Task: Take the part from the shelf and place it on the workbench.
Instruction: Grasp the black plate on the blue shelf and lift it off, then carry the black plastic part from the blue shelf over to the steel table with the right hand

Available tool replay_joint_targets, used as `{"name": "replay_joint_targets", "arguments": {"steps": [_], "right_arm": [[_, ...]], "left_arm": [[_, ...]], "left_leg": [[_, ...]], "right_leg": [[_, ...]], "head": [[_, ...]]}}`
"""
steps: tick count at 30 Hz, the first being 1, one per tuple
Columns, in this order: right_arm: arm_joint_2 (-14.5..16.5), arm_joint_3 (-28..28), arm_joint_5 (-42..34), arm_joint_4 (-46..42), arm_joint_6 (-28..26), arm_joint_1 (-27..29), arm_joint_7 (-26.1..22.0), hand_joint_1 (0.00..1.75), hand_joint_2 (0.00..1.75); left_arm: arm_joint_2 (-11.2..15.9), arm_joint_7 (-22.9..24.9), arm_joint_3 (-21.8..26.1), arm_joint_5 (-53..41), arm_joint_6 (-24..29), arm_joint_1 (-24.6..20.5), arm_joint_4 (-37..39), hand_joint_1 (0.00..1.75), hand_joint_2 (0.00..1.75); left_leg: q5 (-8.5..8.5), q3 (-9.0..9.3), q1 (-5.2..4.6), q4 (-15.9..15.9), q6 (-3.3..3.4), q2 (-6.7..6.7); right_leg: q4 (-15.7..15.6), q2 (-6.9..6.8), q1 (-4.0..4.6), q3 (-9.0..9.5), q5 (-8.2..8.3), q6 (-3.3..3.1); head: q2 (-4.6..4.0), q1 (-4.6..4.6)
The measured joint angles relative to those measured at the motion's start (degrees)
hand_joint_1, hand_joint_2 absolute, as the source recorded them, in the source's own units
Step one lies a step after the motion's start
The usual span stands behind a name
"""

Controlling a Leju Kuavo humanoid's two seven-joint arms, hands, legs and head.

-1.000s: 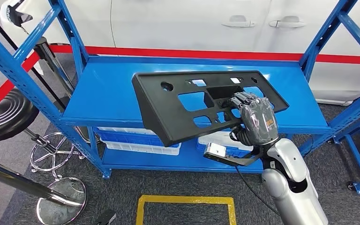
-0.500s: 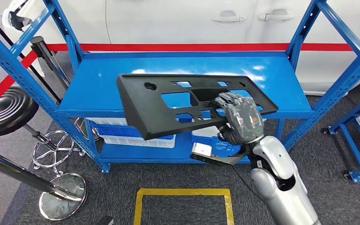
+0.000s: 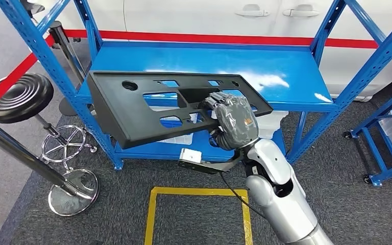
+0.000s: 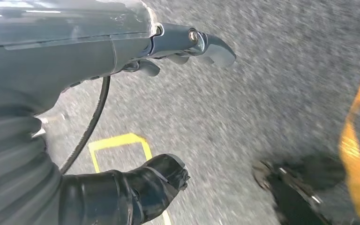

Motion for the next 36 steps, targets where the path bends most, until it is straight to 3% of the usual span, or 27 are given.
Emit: {"name": "replay_joint_targets", "arguments": {"steps": [1, 2, 3, 5, 7, 9, 11, 12, 13, 15, 16, 17, 18, 20, 22, 24, 26, 27, 28, 30, 31, 32, 33, 34, 36], "right_arm": [[-1.3, -0.5, -0.5, -0.8, -0.3, 1.0, -0.3, 1.75, 1.75], [-2.6, -1.2, -0.9, -1.5, -0.6, 2.0, -0.7, 1.75, 1.75], [-3.7, -1.9, -1.1, -2.1, -0.7, 2.9, -1.0, 1.75, 1.75], [-5.5, -3.5, -1.3, -3.1, -0.7, 4.2, -1.4, 1.75, 1.75], [-6.3, -4.8, -1.3, -4.1, -0.6, 4.6, -1.6, 1.75, 1.75], [-6.6, -5.5, -1.2, -4.8, -0.5, 4.8, -1.8, 1.75, 1.75], [-6.9, -6.0, -1.2, -5.0, -0.3, 5.0, -1.8, 1.75, 1.75], [-7.0, -6.1, -1.1, -5.1, -0.3, 5.0, -1.8, 1.75, 1.75], [-7.0, -6.2, -1.1, -5.2, -0.2, 5.1, -1.8, 1.75, 1.75], [-7.1, -6.3, -1.1, -5.3, -0.2, 5.2, -1.9, 1.75, 1.75], [-7.1, -6.3, -1.1, -5.3, -0.1, 5.2, -1.9, 1.75, 1.75], [-7.1, -6.3, -1.1, -5.3, -0.1, 5.3, -1.9, 1.75, 1.75], [-7.1, -6.3, -1.0, -5.3, 0.0, 5.3, -2.0, 1.75, 1.75], [-7.1, -6.3, -1.0, -5.3, 0.2, 5.3, -2.0, 1.75, 1.75], [-7.1, -6.3, -1.0, -5.4, 0.5, 5.3, -2.1, 1.75, 1.75], [-7.1, -6.4, -1.1, -5.5, 0.8, 5.2, -2.1, 1.75, 1.75], [-7.1, -6.5, -1.1, -5.5, 1.0, 5.1, -2.1, 1.75, 1.75], [-7.1, -6.5, -1.1, -5.5, 1.1, 5.0, -2.1, 1.75, 1.75], [-7.1, -6.6, -1.1, -5.5, 1.1, 5.0, -2.1, 1.75, 1.75], [-7.1, -6.6, -1.1, -5.5, 1.2, 5.0, -2.1, 1.75, 1.75], [-7.1, -6.7, -1.1, -5.5, 1.2, 5.0, -2.1, 1.75, 1.75], [-7.1, -6.7, -1.1, -5.4, 1.3, 5.0, -2.1, 1.75, 1.75], [-7.1, -6.7, -1.1, -5.4, 1.4, 5.0, -2.1, 1.75, 1.75], [-7.1, -6.7, -1.1, -5.4, 1.4, 5.0, -2.1, 1.75, 1.75], [-7.1, -6.7, -1.1, -5.5, 1.5, 5.0, -2.0, 1.75, 1.75]], "left_arm": [[-0.8, 0.0, 0.0, -0.7, 0.6, 0.0, 0.0, 0.00, 1.75], [-1.7, 0.0, 0.0, -1.2, 1.1, 0.0, 0.1, 0.00, 1.75], [-2.4, 0.1, 0.0, -1.6, 1.4, 0.0, 0.1, 0.00, 1.75], [-3.9, 0.2, 0.0, -2.1, 1.8, -0.2, 0.1, 0.00, 1.75], [-5.0, 0.3, 0.0, -2.3, 1.9, -0.5, 0.2, 0.00, 1.75], [-5.6, 0.3, 0.0, -2.4, 1.9, -0.8, 0.2, 0.00, 1.75], [-5.8, 0.4, -0.1, -2.4, 1.8, -1.1, 0.2, 0.00, 1.75], [-5.9, 0.4, -0.1, -2.4, 1.8, -1.1, 0.3, 0.00, 1.75], [-5.9, 0.4, -0.1, -2.4, 1.8, -1.1, 0.3, 0.00, 1.75], [-5.9, 0.4, -0.1, -2.4, 1.8, -1.1, 0.4, 0.00, 1.75], [-5.9, 0.4, -0.1, -2.3, 1.8, -1.1, 0.4, 0.00, 1.75], [-5.9, 0.4, -0.1, -2.2, 1.8, -1.1, 0.4, 0.00, 1.75], [-5.9, 0.4, -0.1, -2.0, 1.8, -1.1, 0.4, 0.00, 1.75], [-5.9, 0.5, -0.1, -1.4, 1.8, -1.2, 0.5, 0.00, 1.75], [-5.9, 0.7, -0.1, -1.0, 1.8, -1.6, 0.5, 0.00, 1.75], [-5.9, 0.8, -0.1, -0.9, 1.8, -1.9, 0.6, 0.00, 1.75], [-5.9, 1.0, -0.1, -0.7, 1.8, -1.9, 0.6, 0.00, 1.75], [-6.0, 1.0, -0.1, -0.6, 1.8, -1.9, 0.6, 0.00, 1.75], [-6.1, 1.1, -0.1, -0.6, 1.7, -2.0, 0.6, 0.00, 1.75], [-6.1, 1.2, -0.1, -0.7, 1.7, -2.1, 0.6, 0.00, 1.75], [-6.1, 1.1, -0.1, -0.8, 1.6, -2.1, 0.6, 0.00, 1.75], [-6.1, 1.1, -0.1, -1.0, 1.6, -2.1, 0.6, 0.00, 1.75], [-6.1, 1.1, -0.1, -1.2, 1.5, -2.1, 0.6, 0.00, 1.75], [-6.1, 1.0, -0.1, -1.3, 1.4, -2.0, 0.7, 0.00, 1.75], [-6.3, 0.9, -0.1, -1.7, 1.4, -2.1, 0.7, 0.00, 1.75]], "left_leg": [[0.69, -0.97, -0.02, 0.1, 0.04, -0.04], [1.33, -1.98, -0.04, 0.3, 0.02, -0.07], [1.91, -3.01, -0.07, 0.6, -0.04, -0.09], [2.94, -4.92, -0.14, 1.2, -0.28, -0.05], [3.81, -6.13, -0.33, 1.8, -0.71, 0.16], [4.82, -6.46, -0.34, 1.7, -1.27, 0.44], [5.39, -6.75, -0.38, 1.5, -1.87, 0.43], [4.25, -7.25, -0.39, 2.1, -2.17, 0.27], [2.00, -7.88, -0.34, 3.7, -2.49, 0.09], [-4.24, -9.38, 0.07, 10.1, -3.12, -0.12], [-6.14, -9.85, 0.24, 13.7, -3.41, -0.13], [-6.58, -9.84, 0.40, 16.4, -3.65, -0.12], [-5.66, -9.11, 0.52, 17.5, -3.84, -0.11], [-2.73, -4.80, 0.73, 13.9, -4.02, 0.19], [-3.27, 1.14, 0.49, 5.9, -3.76, 0.97], [-4.74, 3.62, 0.07, 1.3, -3.04, 1.09], [-3.69, 2.91, 0.03, 0.7, -2.07, 0.47], [-2.91, 2.41, 0.08, 0.6, -1.53, 0.23], [-2.03, 1.77, 0.17, 0.5, -1.03, 0.04], [-0.47, 0.05, 0.13, 0.5, -0.39, -0.49], [0.24, -0.92, 0.02, 0.6, -0.29, -0.84], [0.92, -1.94, -0.10, 0.8, -0.28, -1.27], [1.57, -2.99, -0.21, 1.0, -0.32, -1.73], [2.16, -3.99, -0.30, 1.2, -0.39, -2.23], [3.28, -5.66, -0.42, 1.6, -0.62, -3.21]], "right_leg": [[3.5, 0.00, -0.10, -0.40, -1.60, 0.26], [5.8, 0.00, -0.16, -0.22, -1.71, 0.45], [6.4, 0.00, -0.18, 0.72, -0.67, 0.52], [1.8, -0.01, -0.05, 5.57, 1.85, 0.14], [-6.3, -0.08, 0.29, 11.57, 1.14, -0.61], [-10.4, -0.12, 0.66, 13.88, 0.17, -1.18], [-11.0, -0.29, 0.44, 13.06, 1.46, -1.81], [-11.3, -0.42, 0.20, 12.47, 2.22, -2.27], [-11.5, -0.53, -0.06, 11.73, 3.08, -2.65], [-11.5, -0.59, -0.16, 9.95, 4.65, -3.06], [-11.4, -0.62, -0.16, 8.94, 5.38, -3.01], [-11.2, -0.71, -0.18, 7.88, 6.06, -2.93], [-10.9, -0.88, -0.22, 6.80, 6.66, -2.81], [-10.1, -1.27, -0.33, 4.79, 7.68, -2.45], [-9.3, -1.72, -0.34, 3.44, 8.50, -1.81], [-9.1, -2.39, -0.40, 3.12, 9.35, -1.05], [-9.5, -2.79, -0.53, 3.06, 9.94, -0.24], [-9.0, -2.48, -0.60, 2.71, 8.97, 0.09], [-7.6, -1.94, -0.63, 2.15, 6.89, 0.33], [-1.5, -0.81, -0.71, 0.63, 0.69, 0.48], [2.2, -0.56, -0.69, 0.08, -1.51, 0.49], [5.1, -0.46, -0.65, -0.04, -2.40, 0.43], [6.3, -0.37, -0.57, 0.61, -1.93, 0.27], [5.7, -0.18, -0.44, 2.14, -0.60, -0.03], [-0.8, 1.55, -0.07, 7.68, 1.26, -1.32]], "head": [[0.01, -0.01], [0.00, -0.02], [0.00, 0.00], [0.00, 0.01], [0.01, -0.04], [0.00, 0.02], [0.00, 0.12], [0.01, 0.09], [0.01, 0.06], [0.01, -0.01], [0.01, -0.02], [0.01, -0.02], [0.00, -0.02], [0.01, -0.03], [0.01, -0.01], [0.01, -0.03], [0.01, -0.07], [0.01, -0.09], [0.01, -0.05], [0.00, -0.04], [0.01, -0.05], [0.00, -0.05], [0.01, -0.05], [0.01, -0.05], [0.01, -0.07]]}}
